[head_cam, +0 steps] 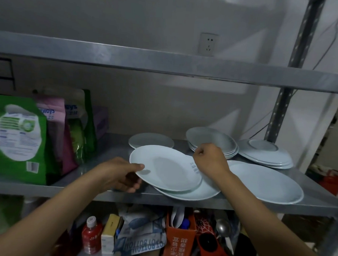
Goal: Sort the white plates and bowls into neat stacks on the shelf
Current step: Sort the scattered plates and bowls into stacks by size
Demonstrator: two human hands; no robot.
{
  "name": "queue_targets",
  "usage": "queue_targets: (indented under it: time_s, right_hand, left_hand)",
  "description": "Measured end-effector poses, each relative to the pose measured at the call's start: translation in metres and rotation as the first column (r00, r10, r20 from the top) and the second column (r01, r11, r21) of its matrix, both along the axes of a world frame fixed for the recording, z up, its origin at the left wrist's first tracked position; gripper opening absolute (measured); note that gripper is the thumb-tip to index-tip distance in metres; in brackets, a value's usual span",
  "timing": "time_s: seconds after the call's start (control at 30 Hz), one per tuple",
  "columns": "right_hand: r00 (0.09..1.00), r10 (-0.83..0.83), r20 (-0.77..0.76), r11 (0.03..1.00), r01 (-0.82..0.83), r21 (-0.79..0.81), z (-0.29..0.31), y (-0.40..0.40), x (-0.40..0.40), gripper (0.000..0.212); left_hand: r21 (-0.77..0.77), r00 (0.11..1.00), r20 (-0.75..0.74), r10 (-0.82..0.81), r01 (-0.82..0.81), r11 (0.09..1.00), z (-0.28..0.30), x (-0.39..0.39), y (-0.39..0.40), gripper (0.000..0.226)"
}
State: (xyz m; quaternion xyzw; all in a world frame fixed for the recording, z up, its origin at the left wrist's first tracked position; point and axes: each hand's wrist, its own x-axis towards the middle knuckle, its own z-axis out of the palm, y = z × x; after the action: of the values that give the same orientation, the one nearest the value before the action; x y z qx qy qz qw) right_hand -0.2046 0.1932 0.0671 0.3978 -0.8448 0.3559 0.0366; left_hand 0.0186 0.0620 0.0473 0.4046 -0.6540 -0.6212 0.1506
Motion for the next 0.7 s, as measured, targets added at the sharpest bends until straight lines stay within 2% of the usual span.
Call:
queue_targets:
  time_s: [0.07, 0.17, 0.23, 0.27, 0.33, 0.4, 0.43, 0.53, 0.63, 0.7]
  right_hand:
    - [1.0, 0.02, 0.009, 1.0, -0.02, -0.013, -0.001, -0.002, -0.001, 0.018]
    - [0.999, 0.043, 0.004, 0.999, -0.042, -0.033, -0.001, -0.006, -0.001, 0.02]
    - [0.998, 0.058, -0.002, 0.997, -0.058, -0.042, -0.001, -0.01, -0.001, 0.019]
    - [0.998, 0.065, 0.0, 0.997, -0.065, -0.045, -0.001, -0.013, -0.001, 0.019]
    - [0.997, 0.08, 0.001, 0.996, -0.08, -0.049, 0.0, -0.02, 0.0, 0.021]
    - [0.995, 0.101, -0.015, 0.994, -0.102, -0.047, 0.001, -0.027, 0.001, 0.021]
    - [0.993, 0.115, -0.029, 0.992, -0.117, -0.045, 0.002, -0.031, 0.002, 0.021]
    - [0.982, 0.171, -0.076, 0.984, -0.174, -0.034, 0.002, -0.04, 0.002, 0.019]
    - [0.974, 0.227, -0.019, 0.97, -0.227, -0.086, 0.004, -0.046, 0.0, 0.014]
    - [0.963, 0.265, 0.045, 0.949, -0.252, -0.191, 0.008, -0.047, -0.001, 0.014]
  left_hand:
    - [-0.024, 0.999, 0.052, -0.016, 0.017, 1.0, -0.001, 0.004, -0.002, 0.05]
    - [-0.044, 0.999, 0.042, 0.026, -0.024, 0.999, -0.001, 0.005, -0.007, 0.059]
    - [-0.178, 0.992, 0.024, 0.122, -0.116, 0.977, -0.003, 0.002, -0.016, 0.051]
    - [-0.326, 0.984, 0.021, 0.178, -0.162, 0.931, -0.008, 0.0, -0.028, 0.042]
    - [-0.618, 0.972, 0.005, 0.235, -0.182, 0.765, -0.016, -0.008, -0.053, 0.028]
    - [-0.761, 0.975, 0.064, 0.212, -0.09, 0.642, -0.023, -0.015, -0.075, 0.02]
    - [-0.813, 0.974, 0.103, 0.2, -0.033, 0.582, -0.026, -0.019, -0.086, 0.03]
    - [-0.895, 0.98, 0.15, 0.134, 0.077, 0.439, -0.033, -0.032, -0.104, 0.048]
    - [-0.876, 0.965, 0.248, 0.091, 0.183, 0.445, -0.038, -0.048, -0.115, 0.048]
    - [-0.874, 0.935, 0.344, 0.086, 0.285, 0.394, -0.042, -0.06, -0.125, 0.045]
